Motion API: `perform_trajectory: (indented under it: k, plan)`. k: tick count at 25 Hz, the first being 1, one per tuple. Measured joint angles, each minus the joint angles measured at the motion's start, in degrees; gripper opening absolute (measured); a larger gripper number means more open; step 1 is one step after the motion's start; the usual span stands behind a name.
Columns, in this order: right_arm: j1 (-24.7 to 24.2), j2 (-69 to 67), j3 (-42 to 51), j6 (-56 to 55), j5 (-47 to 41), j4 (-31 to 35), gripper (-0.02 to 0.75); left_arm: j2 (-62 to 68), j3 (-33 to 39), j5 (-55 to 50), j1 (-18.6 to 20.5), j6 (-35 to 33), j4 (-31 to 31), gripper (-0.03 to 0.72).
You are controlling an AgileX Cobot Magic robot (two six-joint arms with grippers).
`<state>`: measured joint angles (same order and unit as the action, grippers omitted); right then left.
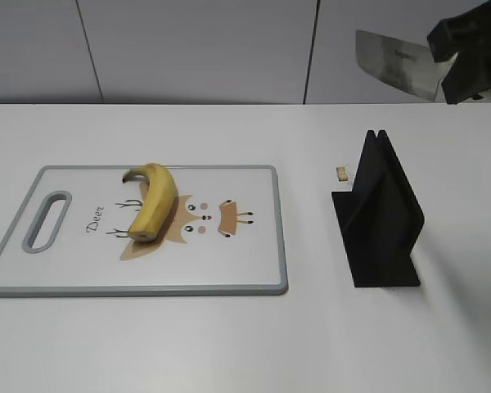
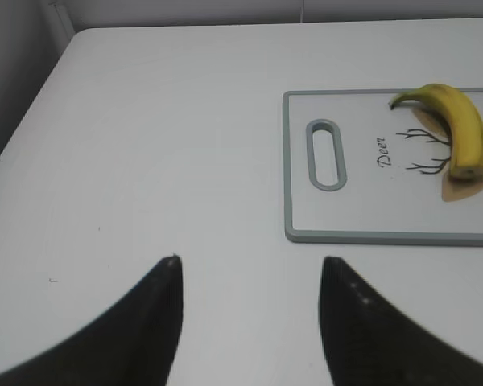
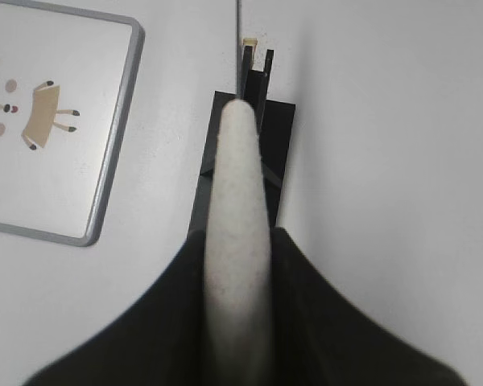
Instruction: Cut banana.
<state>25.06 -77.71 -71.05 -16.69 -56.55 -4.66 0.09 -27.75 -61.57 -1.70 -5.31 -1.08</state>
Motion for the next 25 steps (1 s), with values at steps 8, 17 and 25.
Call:
perform_trajectory:
  k: [8, 17, 25]
  plan:
    - [0.0, 0.0, 0.0, 14.0, 4.8, 1.8, 0.171, 2.7, -1.9, 5.0, 0.0, -0.1, 0.0, 0.505]
    - [0.0, 0.0, 0.0, 38.8, 10.9, 9.8, 0.171, 19.1, -5.1, 14.9, 0.0, -7.9, 2.8, 0.504]
    - [0.0, -3.1, -1.0, 45.5, 15.0, 11.1, 0.171, 35.6, -12.2, 20.6, 0.0, -22.9, 11.5, 0.504]
